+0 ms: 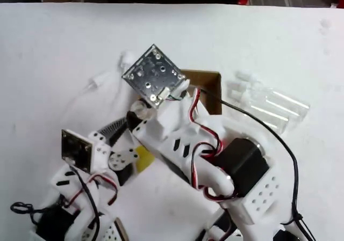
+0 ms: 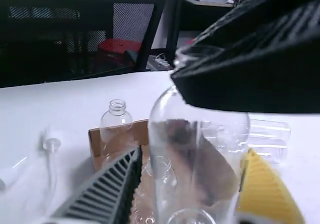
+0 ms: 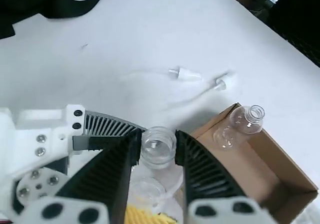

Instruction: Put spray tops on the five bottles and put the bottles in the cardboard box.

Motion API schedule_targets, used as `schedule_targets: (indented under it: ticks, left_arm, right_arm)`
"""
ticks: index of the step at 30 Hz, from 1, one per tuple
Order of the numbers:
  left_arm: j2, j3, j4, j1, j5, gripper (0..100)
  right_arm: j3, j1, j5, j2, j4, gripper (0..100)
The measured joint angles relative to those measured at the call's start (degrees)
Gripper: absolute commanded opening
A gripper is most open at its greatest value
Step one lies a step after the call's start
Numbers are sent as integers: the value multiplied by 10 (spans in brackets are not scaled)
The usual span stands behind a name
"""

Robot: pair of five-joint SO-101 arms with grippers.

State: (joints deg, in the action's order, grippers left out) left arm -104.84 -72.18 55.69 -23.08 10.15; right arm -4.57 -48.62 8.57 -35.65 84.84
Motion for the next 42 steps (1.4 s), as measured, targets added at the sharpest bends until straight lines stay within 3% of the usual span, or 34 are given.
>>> schedule_targets:
  ticks: [9,18,24,27,33,42]
  left_arm:
    - [0,39,61,6,0,338]
    - [0,70,163,10,0,369]
    - [-1,55,152,35,0,369]
    - [0,39,118,98,5,369]
    - [0,21,54,242,87,369]
    - [0,15,42,244,90,369]
  right_arm:
    - [0,4,40,0,-11,16]
    - [0,188,49,0,-99,16]
    - [44,274,49,0,-144,16]
    - [121,292,49,0,-208,16]
    - [320,298,49,-17,-399,16]
    - [458,299,49,-45,-563,16]
